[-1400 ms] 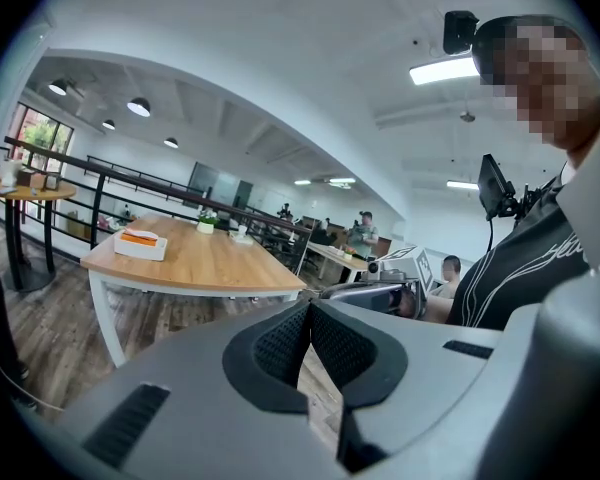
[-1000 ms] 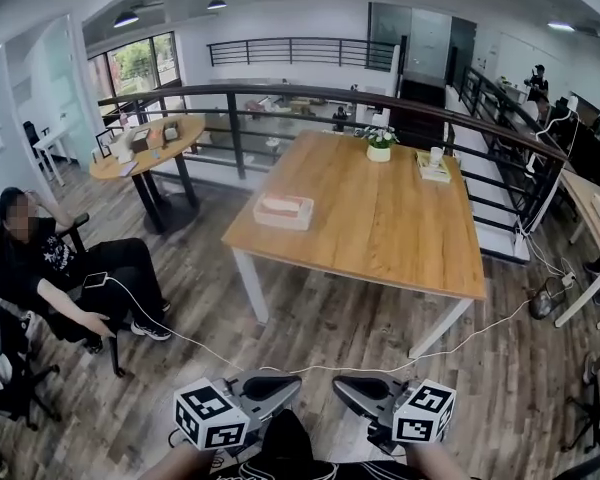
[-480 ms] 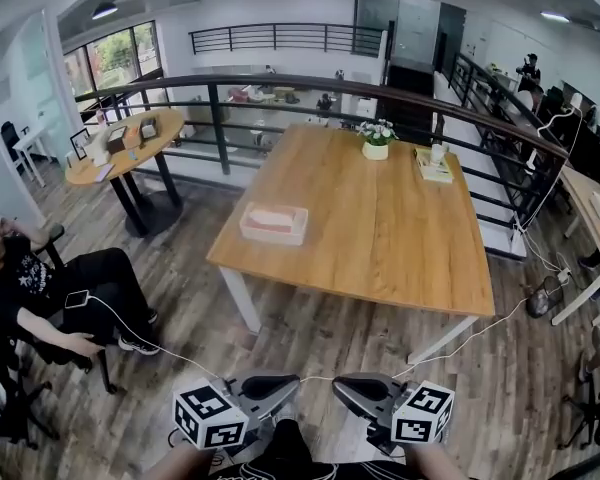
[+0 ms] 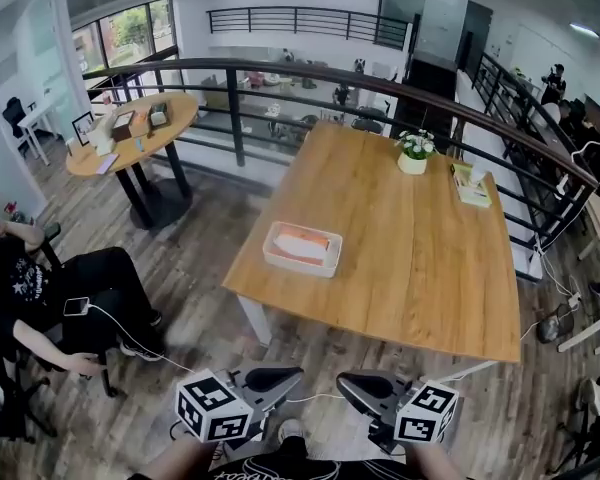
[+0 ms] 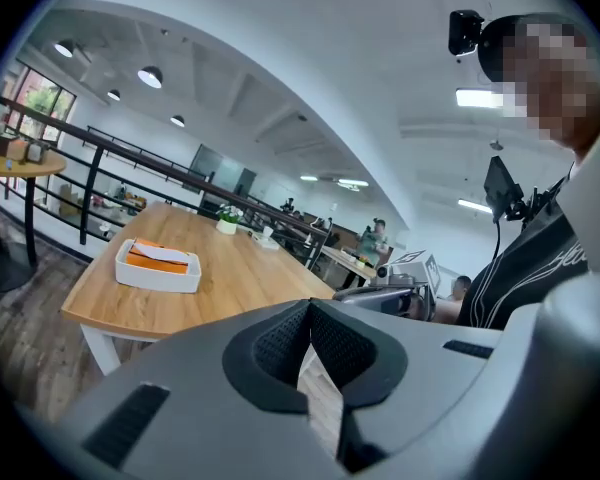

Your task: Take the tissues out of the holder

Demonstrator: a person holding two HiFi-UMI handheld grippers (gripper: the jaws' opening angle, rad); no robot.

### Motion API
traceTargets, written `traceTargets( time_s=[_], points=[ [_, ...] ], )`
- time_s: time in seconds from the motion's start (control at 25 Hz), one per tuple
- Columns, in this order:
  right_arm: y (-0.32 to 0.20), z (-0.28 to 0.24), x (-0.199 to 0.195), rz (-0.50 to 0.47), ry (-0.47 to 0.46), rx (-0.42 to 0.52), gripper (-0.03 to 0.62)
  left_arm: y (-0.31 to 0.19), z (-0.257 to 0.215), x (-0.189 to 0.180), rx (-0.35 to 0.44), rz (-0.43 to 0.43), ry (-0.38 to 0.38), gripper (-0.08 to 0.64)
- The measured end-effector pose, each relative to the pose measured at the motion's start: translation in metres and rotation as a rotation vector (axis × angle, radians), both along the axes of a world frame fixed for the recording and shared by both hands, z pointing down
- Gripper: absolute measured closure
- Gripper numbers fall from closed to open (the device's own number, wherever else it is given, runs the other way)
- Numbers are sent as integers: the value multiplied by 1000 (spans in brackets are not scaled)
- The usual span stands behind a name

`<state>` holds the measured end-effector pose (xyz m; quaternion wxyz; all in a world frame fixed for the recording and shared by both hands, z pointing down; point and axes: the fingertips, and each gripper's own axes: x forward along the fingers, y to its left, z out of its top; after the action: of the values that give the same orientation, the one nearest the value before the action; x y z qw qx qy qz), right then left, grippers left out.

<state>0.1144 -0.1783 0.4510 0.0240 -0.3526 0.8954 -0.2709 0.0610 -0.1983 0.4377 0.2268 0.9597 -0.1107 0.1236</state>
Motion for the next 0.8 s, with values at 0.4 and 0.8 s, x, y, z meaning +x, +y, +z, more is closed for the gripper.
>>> traceTargets(
  time_s=[0.4, 0.8],
  points=[
    [-98, 10, -35, -31, 24, -37, 575, -103, 2, -42, 3, -39, 19, 546],
    [-108, 24, -57, -73, 80, -58, 575, -122, 5, -80, 15, -101, 33, 546]
  ],
)
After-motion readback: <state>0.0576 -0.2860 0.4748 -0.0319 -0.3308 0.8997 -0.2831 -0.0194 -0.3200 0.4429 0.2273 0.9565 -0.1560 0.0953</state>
